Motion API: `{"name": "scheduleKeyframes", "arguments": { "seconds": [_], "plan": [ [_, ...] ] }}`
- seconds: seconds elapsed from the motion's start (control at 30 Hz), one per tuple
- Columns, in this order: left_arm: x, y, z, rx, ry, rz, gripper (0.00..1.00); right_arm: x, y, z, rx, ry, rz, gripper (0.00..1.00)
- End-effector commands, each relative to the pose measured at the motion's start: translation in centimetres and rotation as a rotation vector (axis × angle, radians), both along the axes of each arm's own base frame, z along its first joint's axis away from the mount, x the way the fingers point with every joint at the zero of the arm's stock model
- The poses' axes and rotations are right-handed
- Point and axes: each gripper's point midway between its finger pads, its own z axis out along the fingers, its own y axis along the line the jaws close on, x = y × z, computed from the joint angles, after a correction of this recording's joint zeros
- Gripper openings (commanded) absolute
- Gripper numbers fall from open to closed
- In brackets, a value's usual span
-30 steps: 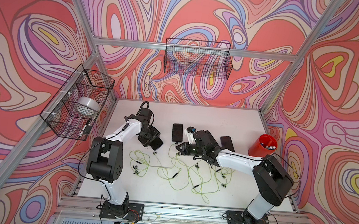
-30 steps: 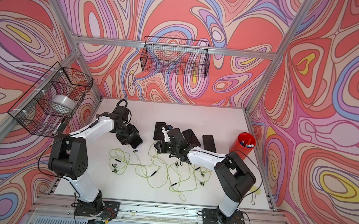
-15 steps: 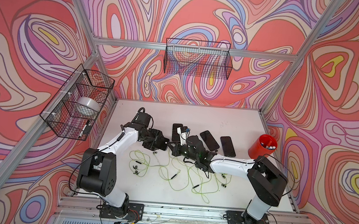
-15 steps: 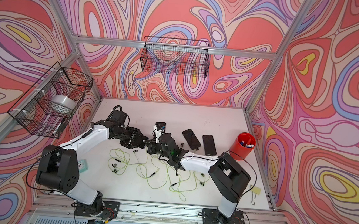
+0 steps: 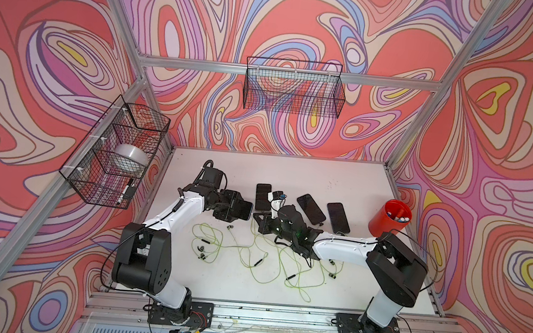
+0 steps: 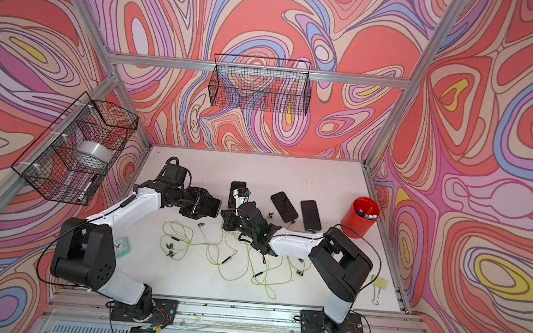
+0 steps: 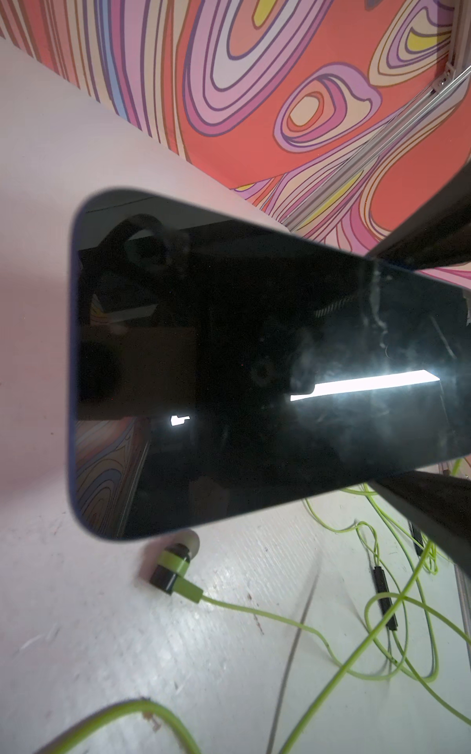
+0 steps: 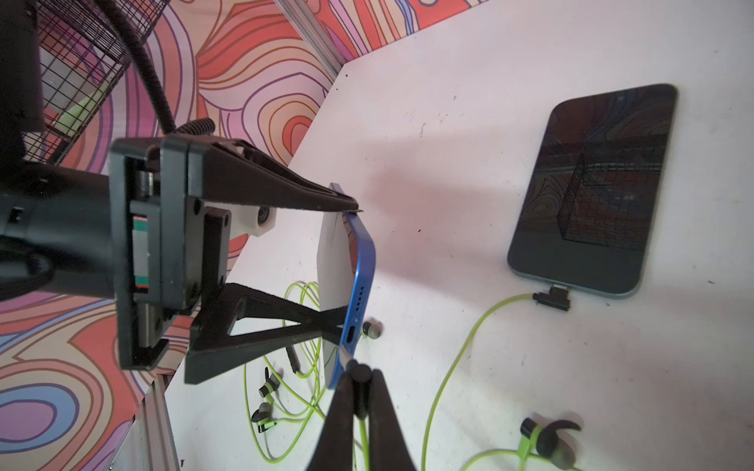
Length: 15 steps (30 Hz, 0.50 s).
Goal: Plug wired earphones into phones
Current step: Insert the wired earphone into the phone.
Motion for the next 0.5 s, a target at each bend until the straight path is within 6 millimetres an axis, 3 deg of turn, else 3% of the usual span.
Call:
{"name": "scheduleKeyframes", "arguments": {
  "seconds": [0.0,0.47],
  "plan": [
    [0.32,-0.46,1.58,-0.037,-0.052,0.002,0.0,-0.03,-0.05,0.79,0.013,-0.013,-0.009,0.0],
    [-0.07,-0.72,1.1,-0.044,-0.052,-0.002,0.0,0.34,0.03,0.59,0.006,-0.015,-0.023,0.0]
  ]
}}
